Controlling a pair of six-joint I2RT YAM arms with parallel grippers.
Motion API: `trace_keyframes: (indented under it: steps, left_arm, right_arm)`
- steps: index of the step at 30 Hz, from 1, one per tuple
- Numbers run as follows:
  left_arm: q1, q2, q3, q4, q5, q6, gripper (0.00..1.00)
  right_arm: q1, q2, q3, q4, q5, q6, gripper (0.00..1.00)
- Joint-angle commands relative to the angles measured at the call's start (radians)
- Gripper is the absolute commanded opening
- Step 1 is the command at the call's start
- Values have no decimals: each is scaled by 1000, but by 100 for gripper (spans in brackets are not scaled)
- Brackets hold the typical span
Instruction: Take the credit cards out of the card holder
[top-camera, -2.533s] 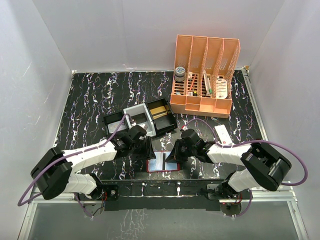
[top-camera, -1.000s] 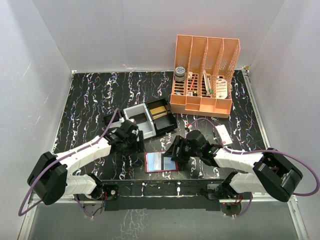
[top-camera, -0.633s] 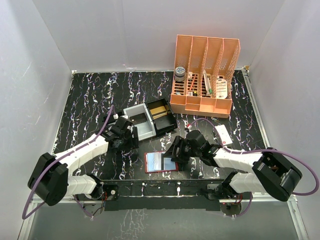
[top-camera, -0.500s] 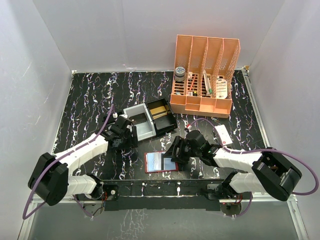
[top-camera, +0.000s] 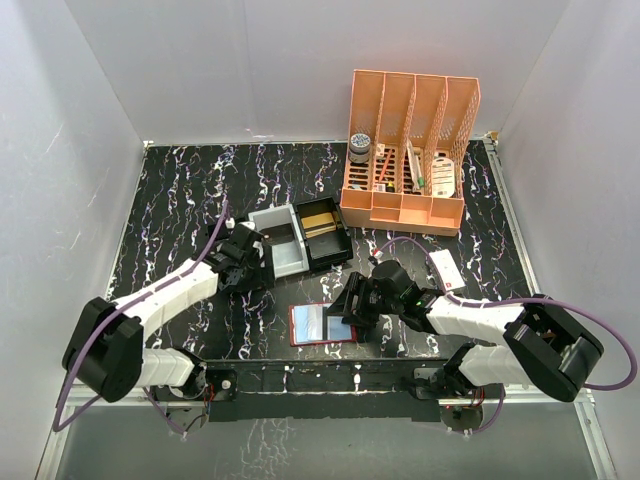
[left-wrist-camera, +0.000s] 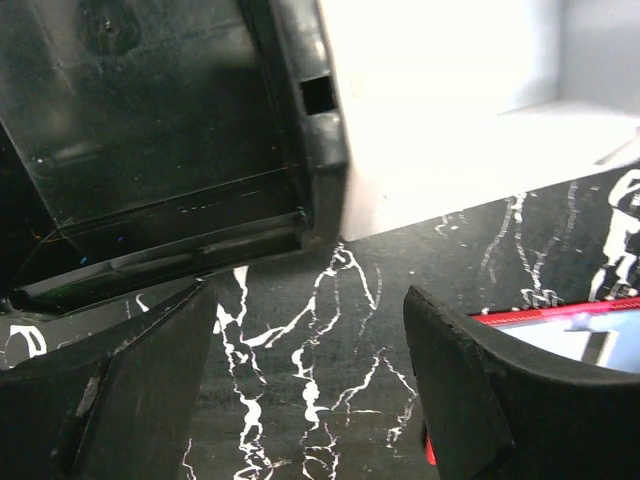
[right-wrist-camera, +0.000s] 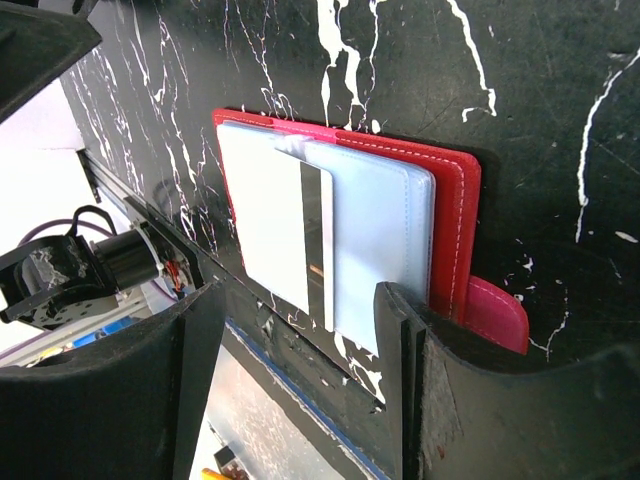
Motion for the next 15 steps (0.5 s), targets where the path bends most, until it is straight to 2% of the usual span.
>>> trace_keyframes:
  steps: [1,5,8,12,15]
  left_arm:
    - [6,-90,40,-27,79,15,74]
    - [7,-159,32,-44,223,8,74]
    - [5,-197,-6,2,370,-7,73]
    - [5,-231,-98,166,582,-84,70]
    - [-1,-216,-152,293,675,-157,63]
  right_arm:
    - [-5,15,34,55,-15,-3,60]
    - [-5,25,29,94,-33,8,58]
    - [-5,27,33,113,-44,9,57]
    - [-4,49,32,146,-67,12,54]
    - [-4,69,17,169,-62,40,50]
